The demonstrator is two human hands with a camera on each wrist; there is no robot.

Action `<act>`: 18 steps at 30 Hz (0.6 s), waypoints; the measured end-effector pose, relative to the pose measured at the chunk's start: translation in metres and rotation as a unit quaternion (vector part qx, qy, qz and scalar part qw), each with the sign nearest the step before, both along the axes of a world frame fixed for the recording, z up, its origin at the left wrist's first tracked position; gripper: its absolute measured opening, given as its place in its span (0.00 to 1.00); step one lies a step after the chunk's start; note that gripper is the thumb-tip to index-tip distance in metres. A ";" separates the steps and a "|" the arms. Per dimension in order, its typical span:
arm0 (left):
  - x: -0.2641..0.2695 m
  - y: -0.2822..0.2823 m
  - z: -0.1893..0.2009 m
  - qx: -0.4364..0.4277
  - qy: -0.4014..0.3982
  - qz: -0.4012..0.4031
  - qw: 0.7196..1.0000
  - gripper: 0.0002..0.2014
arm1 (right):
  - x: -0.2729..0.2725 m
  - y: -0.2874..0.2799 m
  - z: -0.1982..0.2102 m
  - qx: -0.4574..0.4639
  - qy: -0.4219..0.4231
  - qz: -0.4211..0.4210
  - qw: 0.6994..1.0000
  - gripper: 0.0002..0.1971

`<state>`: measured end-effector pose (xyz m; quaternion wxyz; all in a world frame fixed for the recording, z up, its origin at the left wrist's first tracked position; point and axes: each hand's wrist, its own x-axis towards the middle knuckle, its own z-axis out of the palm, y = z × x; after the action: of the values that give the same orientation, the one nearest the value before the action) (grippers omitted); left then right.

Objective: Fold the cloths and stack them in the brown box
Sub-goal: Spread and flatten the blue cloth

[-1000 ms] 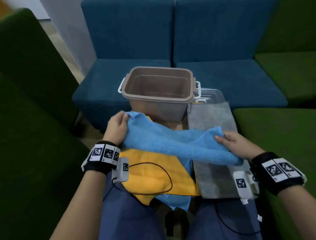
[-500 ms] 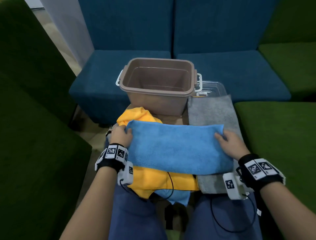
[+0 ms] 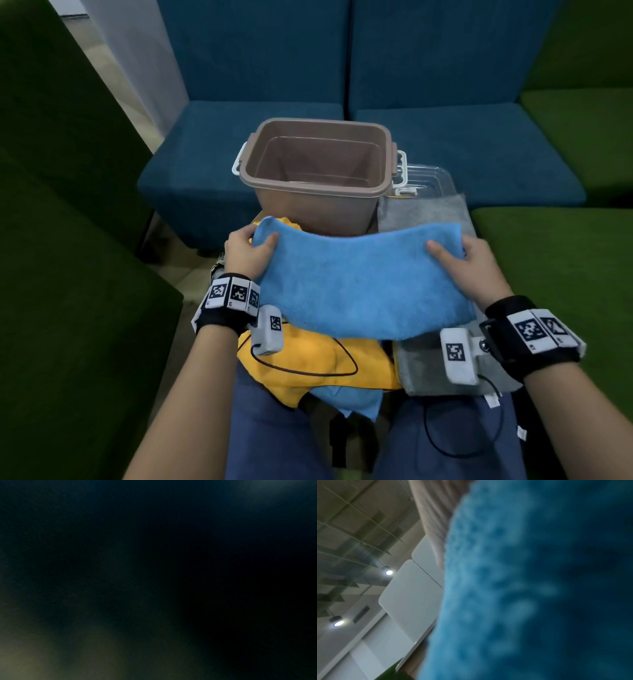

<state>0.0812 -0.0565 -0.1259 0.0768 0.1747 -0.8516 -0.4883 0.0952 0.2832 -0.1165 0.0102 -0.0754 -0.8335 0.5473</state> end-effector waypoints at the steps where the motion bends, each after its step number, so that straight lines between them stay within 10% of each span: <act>1: -0.001 -0.002 -0.002 -0.006 0.001 0.009 1.000 0.17 | -0.001 0.005 0.000 0.019 0.020 -0.020 0.999 0.04; 18: 0.024 -0.021 -0.044 -0.181 -0.178 -0.061 0.965 0.16 | 0.012 0.036 -0.039 0.161 -0.098 0.112 0.976 0.19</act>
<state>0.1057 -0.0775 -0.1695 -0.0760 0.1896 -0.9349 -0.2904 0.1068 0.3194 -0.1554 -0.1210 -0.0319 -0.9109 0.3932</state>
